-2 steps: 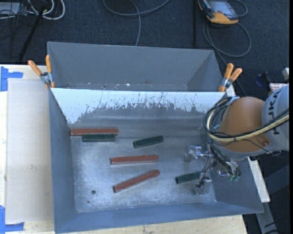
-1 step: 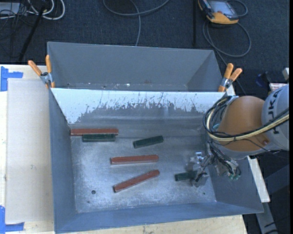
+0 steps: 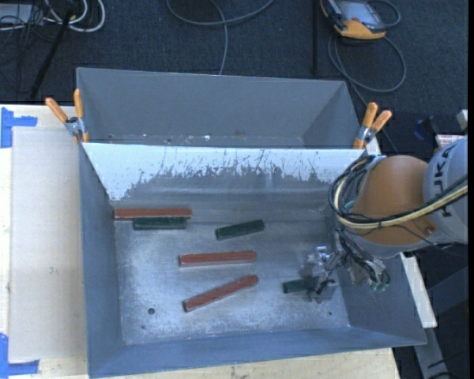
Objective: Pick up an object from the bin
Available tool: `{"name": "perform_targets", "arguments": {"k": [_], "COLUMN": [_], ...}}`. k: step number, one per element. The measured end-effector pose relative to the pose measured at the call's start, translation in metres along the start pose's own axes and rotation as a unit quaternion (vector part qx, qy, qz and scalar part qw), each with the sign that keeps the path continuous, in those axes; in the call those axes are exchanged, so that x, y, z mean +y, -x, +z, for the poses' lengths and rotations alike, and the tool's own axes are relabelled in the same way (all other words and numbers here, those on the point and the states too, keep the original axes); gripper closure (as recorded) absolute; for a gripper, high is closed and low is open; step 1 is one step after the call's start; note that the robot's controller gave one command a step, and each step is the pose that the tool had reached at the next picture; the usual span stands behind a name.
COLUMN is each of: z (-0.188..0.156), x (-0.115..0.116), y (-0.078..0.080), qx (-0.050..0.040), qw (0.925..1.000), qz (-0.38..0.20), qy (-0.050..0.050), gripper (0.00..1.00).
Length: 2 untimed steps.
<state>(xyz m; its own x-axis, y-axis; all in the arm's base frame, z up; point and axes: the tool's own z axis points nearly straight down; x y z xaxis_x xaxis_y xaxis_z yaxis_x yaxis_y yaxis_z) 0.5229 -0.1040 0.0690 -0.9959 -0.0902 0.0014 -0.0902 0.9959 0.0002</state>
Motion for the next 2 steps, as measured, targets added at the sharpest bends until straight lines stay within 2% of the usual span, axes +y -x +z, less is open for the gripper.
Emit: {"name": "perform_targets", "arguments": {"k": [2], "z": [-0.008], "x": [0.0004], "y": [-0.0001], "qx": [-0.0003], "qw": [1.0], "qz": [0.0], "qy": [0.0], "gripper": [1.0]}}
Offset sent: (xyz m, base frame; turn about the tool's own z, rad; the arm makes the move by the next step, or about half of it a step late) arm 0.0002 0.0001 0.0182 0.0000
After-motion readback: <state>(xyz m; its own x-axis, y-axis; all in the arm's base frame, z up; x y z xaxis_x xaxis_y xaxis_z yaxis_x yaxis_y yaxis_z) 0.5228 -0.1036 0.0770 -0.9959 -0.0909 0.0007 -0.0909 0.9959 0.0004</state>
